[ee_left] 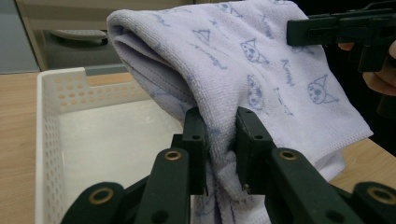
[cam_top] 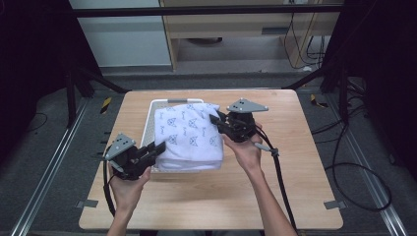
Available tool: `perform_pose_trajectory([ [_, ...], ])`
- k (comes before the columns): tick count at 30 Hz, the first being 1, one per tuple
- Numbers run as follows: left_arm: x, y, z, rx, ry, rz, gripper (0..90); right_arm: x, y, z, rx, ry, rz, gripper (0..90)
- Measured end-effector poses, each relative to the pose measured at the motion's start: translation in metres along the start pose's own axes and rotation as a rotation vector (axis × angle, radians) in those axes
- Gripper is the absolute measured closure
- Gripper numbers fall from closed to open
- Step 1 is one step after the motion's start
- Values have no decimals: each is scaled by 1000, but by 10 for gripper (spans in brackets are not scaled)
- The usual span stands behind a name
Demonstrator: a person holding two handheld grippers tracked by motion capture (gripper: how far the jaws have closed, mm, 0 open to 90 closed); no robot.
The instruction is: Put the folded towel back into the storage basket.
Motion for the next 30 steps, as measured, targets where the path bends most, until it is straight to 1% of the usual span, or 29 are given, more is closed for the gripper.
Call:
perform_pose_trajectory([
  [3, -2, 1, 7, -10, 9, -4, 752, -4, -7, 2, -6, 2, -3, 751],
  [4, -2, 1, 7, -10, 9, -4, 752, -4, -7, 2, -6, 2, -3, 751],
  [7, -4, 2, 14, -17, 21, -4, 753, -8, -13, 5, -10, 7, -4, 751],
  [10, -4, 2, 18, -24, 27, -5, 752, -10, -16, 5, -14, 8, -6, 751],
  [11, -5, 2, 22, -28, 32, -6, 753, -11, -20, 7, -16, 7, -5, 751],
  [12, -5, 2, 22, -28, 32, -6, 753, -11, -22, 7, -18, 10, -6, 751],
  [13, -5, 1, 26, -33, 36, -6, 753, -12, -23, 7, -19, 9, -6, 751],
  [17, -5, 0, 30, -41, 41, -5, 753, -12, -29, 8, -20, 5, -6, 751],
  [19, -5, -2, 33, -50, 40, -1, 753, -12, -34, 7, -21, -2, -5, 751],
  [21, -4, -4, 35, -57, 41, 3, 754, -11, -36, 6, -21, -1, -5, 751],
  [22, -4, -4, 36, -59, 42, 4, 754, -10, -40, 5, -24, -10, -6, 751],
  [26, -4, -6, 41, -73, 43, 7, 754, -9, -45, 5, -24, -13, -9, 752],
  [30, -3, -8, 48, -81, 56, 8, 754, -11, -53, 6, -25, -16, -16, 751],
])
Point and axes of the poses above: each handheld gripper's, and its own axes: y roughly backward along the jaws, x roughly out of its underside, z roughly to its left, the point moved 6 cm from there along -y, roughly forward along the jaws, and after that the axes turned 9 degrees about -x, right-handed, at the moved point
